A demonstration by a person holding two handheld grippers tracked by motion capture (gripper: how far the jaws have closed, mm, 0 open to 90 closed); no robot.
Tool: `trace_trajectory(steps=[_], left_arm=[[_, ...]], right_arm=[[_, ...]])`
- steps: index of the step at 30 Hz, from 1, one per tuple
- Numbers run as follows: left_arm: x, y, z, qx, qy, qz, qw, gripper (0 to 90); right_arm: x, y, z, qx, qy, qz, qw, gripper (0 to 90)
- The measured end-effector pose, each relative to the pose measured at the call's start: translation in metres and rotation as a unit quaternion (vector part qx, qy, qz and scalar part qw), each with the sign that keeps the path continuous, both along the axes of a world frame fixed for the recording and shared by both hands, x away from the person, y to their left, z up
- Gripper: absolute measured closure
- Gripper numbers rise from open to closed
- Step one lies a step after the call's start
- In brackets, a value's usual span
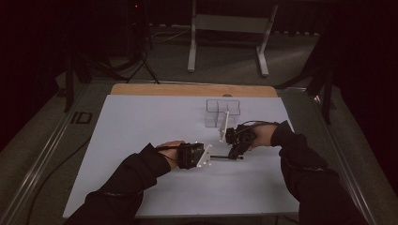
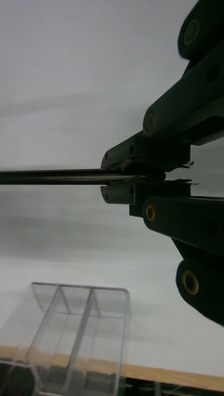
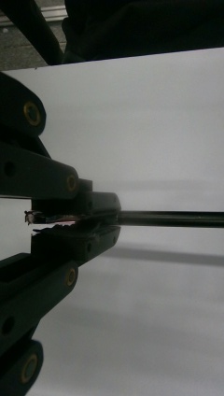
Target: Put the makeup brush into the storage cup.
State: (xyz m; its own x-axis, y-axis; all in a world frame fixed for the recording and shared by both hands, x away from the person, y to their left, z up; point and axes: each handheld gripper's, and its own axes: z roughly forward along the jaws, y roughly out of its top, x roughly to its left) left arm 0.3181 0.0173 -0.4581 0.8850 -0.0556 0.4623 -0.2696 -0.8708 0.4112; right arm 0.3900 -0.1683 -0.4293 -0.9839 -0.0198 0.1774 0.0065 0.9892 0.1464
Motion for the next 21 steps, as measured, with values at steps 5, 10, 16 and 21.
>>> trace_trajectory(steps=[5, 10, 16, 21], left_arm=[[0.0, 0.0, -0.001, 0.009, 0.0, 0.011, 0.9999, 85.4], [0.002, 0.002, -0.004, 0.014, 0.008, 0.027, 0.9995, 85.5], [0.005, 0.006, -0.002, 0.016, 0.019, 0.056, 0.9981, 85.5], [0.005, 0.01, 0.001, 0.011, 0.029, 0.073, 0.9968, 85.6]], right_arm=[[-0.002, -0.001, 0.004, 0.015, -0.022, -0.002, 0.9996, 63.7], [-0.002, -0.002, 0.01, 0.032, -0.044, -0.009, 0.9985, 55.8], [-0.001, -0.008, 0.021, 0.064, -0.067, -0.033, 0.9952, 45.4], [-0.003, -0.016, 0.033, 0.092, -0.093, -0.047, 0.9902, 38.6]])
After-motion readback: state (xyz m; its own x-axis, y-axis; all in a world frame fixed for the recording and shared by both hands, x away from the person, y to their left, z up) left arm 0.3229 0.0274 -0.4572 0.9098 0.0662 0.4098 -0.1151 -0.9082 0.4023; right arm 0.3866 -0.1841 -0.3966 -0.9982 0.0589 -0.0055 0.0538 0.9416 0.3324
